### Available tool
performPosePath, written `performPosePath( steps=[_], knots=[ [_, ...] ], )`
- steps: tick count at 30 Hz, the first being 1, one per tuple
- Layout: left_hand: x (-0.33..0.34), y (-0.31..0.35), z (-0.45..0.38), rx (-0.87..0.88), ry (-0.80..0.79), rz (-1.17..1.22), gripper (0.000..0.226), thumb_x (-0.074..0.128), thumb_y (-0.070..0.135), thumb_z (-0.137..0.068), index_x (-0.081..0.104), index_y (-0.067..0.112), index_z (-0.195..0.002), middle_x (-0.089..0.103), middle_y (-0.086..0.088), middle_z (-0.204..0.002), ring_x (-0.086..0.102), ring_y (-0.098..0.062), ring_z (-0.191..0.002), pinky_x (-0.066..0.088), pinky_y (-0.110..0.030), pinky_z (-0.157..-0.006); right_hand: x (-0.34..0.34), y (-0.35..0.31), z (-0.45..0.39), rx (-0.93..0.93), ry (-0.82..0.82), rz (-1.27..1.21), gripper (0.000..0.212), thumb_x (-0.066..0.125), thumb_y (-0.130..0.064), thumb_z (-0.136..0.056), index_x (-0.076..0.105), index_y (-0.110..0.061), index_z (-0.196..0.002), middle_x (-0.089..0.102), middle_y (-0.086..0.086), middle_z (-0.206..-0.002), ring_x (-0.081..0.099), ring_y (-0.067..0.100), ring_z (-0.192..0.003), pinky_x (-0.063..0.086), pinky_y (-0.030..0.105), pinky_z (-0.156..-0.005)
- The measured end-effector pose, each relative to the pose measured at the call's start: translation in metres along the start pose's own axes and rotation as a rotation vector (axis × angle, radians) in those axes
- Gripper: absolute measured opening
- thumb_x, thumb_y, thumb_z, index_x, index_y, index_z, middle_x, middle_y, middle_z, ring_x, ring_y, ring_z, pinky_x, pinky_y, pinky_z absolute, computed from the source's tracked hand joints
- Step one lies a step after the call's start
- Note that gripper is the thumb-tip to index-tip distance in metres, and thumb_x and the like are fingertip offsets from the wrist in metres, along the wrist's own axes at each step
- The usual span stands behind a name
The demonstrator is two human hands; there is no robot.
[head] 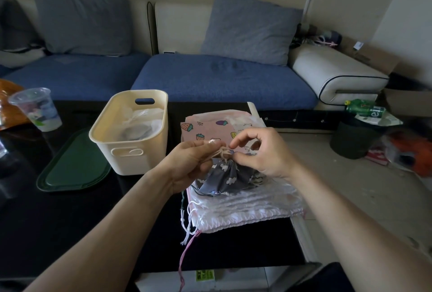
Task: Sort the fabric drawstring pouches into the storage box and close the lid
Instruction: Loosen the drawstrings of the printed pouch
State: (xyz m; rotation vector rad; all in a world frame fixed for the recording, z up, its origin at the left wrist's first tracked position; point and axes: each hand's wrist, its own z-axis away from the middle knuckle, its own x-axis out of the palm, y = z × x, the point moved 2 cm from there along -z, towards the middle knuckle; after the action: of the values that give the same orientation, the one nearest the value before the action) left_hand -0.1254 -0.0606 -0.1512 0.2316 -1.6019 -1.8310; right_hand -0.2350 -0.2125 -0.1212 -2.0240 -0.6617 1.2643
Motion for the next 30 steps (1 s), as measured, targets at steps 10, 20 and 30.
performPosePath(
  steps=[10, 20, 30],
  knots=[
    [-0.002, -0.006, -0.003, 0.039, 0.116, -0.077, 0.03, 0.07, 0.034, -0.081, 0.072, 0.005, -0.09, 0.059, -0.01, -0.072, 0.042, -0.01, -0.042, 0.027, -0.017, -0.038, 0.003, -0.01, -0.003, -0.002, -0.057, 0.17, 0.024, 0.086, -0.026, -0.078, 0.066, -0.037, -0.07, 0.067, -0.017, -0.077, 0.062, -0.004, -0.082, 0.042, 0.006, -0.072],
    [-0.01, -0.006, -0.006, 0.111, 0.392, -0.295, 0.033, 0.072, 0.035, -0.089, 0.076, 0.003, -0.083, 0.072, -0.018, -0.082, 0.064, -0.024, -0.067, 0.057, -0.036, -0.066, 0.012, -0.029, 0.008, 0.183, -0.386, 0.473, 0.027, 0.052, -0.037, -0.101, 0.059, -0.02, -0.08, 0.063, -0.006, -0.078, 0.058, 0.013, -0.074, 0.041, 0.029, -0.061],
    [-0.005, -0.002, -0.003, 0.161, 0.564, -0.311, 0.023, 0.068, 0.019, -0.093, 0.075, 0.004, -0.076, 0.068, -0.001, -0.069, 0.06, -0.009, -0.065, 0.047, -0.017, -0.056, 0.035, -0.044, 0.014, 0.084, -0.495, 0.562, 0.043, 0.051, -0.033, -0.098, 0.051, -0.014, -0.06, 0.053, 0.0, -0.058, 0.045, 0.017, -0.051, 0.039, 0.035, -0.055]
  ],
)
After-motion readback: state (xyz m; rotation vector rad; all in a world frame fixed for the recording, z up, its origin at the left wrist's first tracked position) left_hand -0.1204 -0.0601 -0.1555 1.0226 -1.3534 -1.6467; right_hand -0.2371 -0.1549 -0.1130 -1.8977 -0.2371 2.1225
